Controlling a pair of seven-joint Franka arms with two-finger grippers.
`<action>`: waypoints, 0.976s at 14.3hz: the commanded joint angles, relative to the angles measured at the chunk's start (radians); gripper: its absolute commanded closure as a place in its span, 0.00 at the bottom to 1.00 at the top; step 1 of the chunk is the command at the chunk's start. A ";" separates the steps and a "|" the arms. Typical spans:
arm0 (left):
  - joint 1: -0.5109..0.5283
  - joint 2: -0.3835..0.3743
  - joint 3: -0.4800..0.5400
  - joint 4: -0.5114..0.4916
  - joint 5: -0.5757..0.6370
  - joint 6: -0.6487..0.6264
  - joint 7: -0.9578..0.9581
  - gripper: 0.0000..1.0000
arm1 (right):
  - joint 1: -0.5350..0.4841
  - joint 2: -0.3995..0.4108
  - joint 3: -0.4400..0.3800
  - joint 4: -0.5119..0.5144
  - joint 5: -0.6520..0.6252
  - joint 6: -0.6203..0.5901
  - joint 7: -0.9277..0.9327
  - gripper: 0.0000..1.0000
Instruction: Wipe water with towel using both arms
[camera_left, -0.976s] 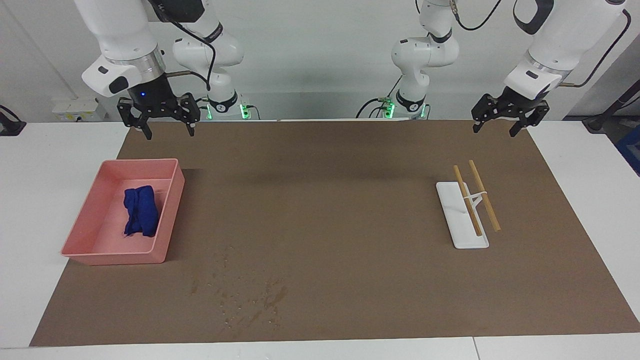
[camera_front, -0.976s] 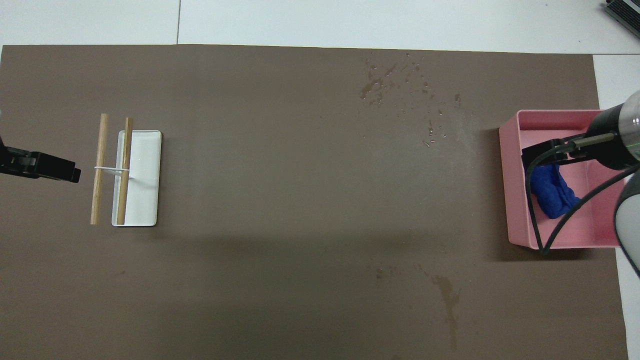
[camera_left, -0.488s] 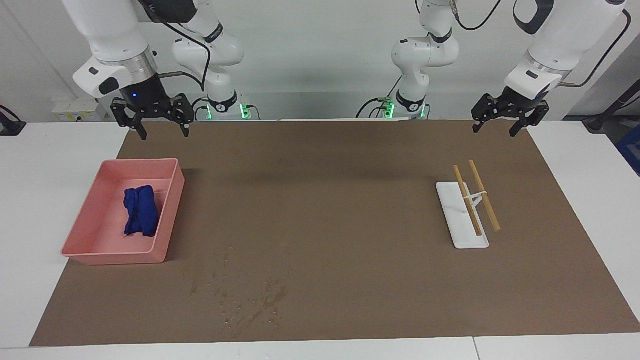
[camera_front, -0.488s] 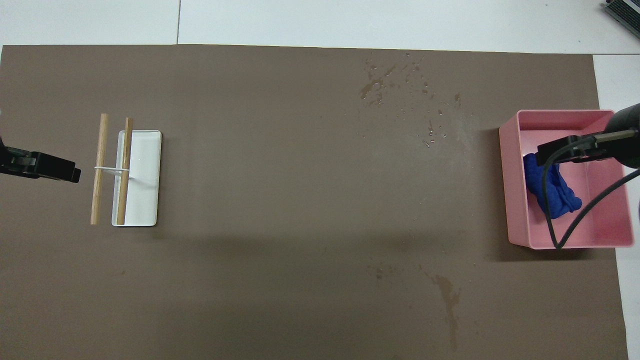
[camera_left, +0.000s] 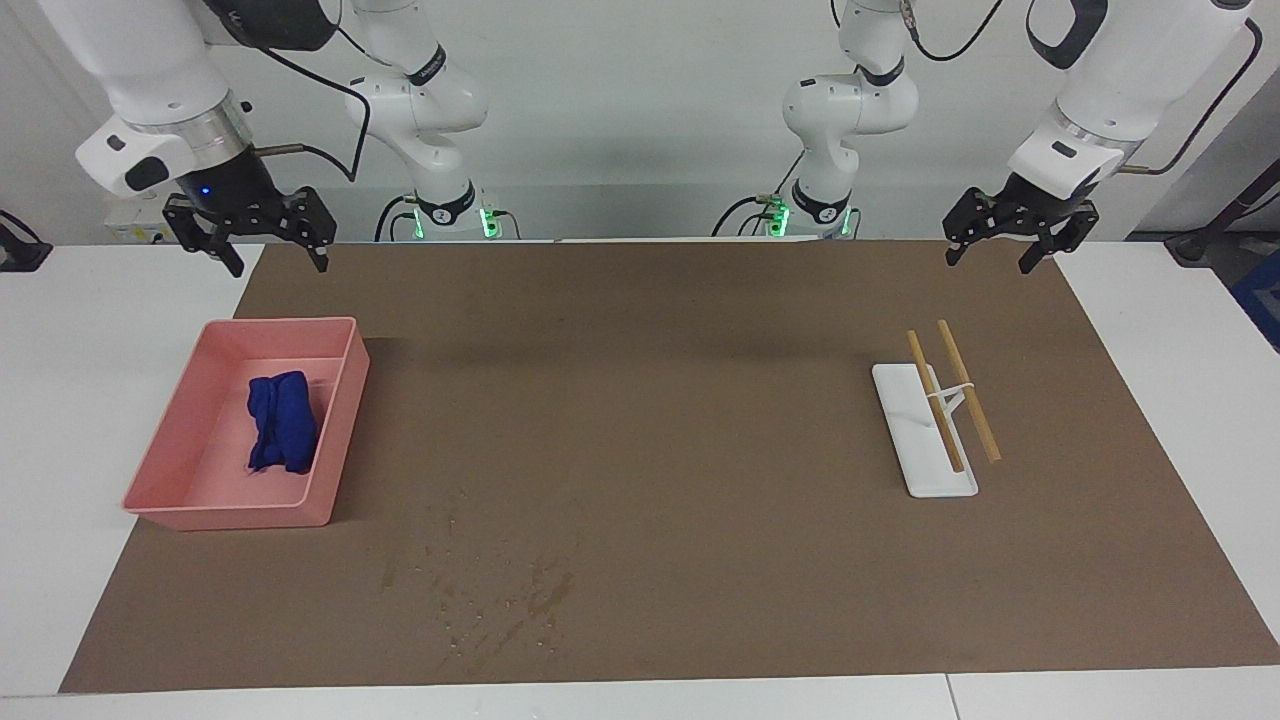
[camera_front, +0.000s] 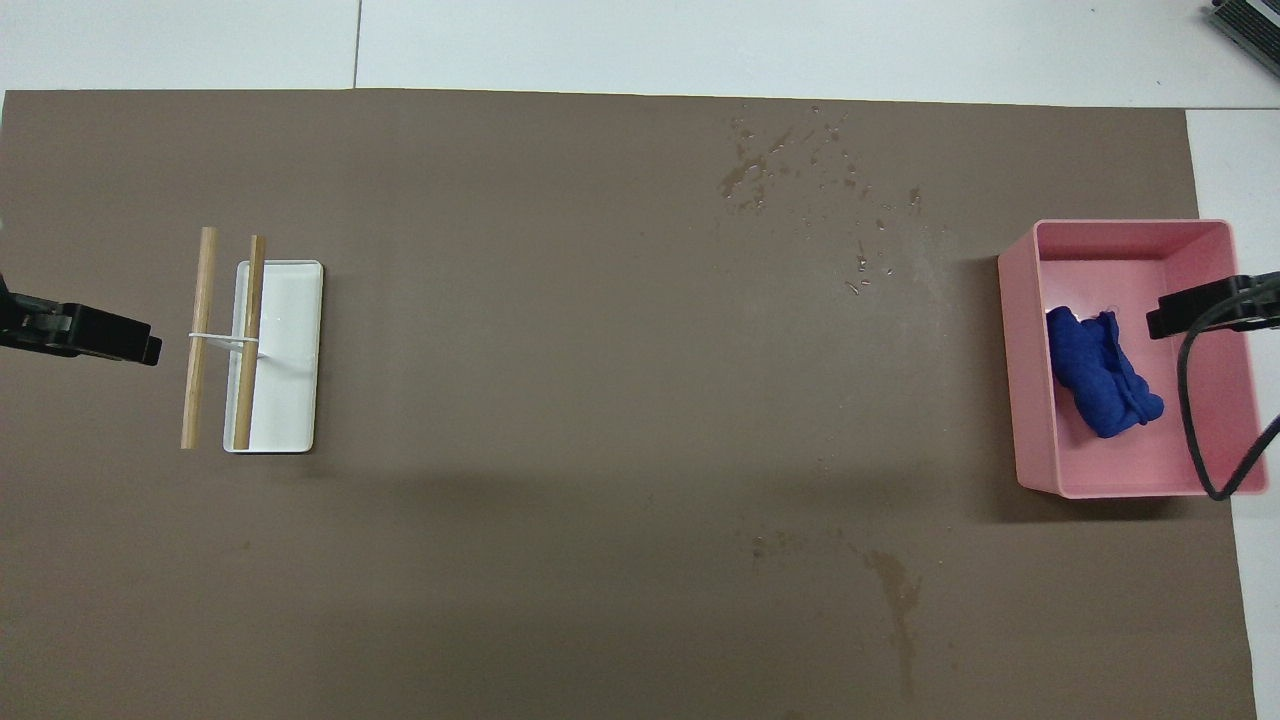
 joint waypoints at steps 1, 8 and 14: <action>-0.007 -0.019 0.005 -0.020 0.007 -0.008 -0.012 0.00 | 0.003 0.004 0.000 0.016 0.020 -0.018 -0.016 0.00; -0.007 -0.019 0.006 -0.020 0.007 -0.008 -0.012 0.00 | 0.005 0.001 -0.016 0.005 0.070 -0.013 -0.021 0.00; -0.007 -0.019 0.005 -0.019 0.007 -0.008 -0.012 0.00 | 0.005 0.000 -0.017 0.005 0.067 -0.012 -0.021 0.00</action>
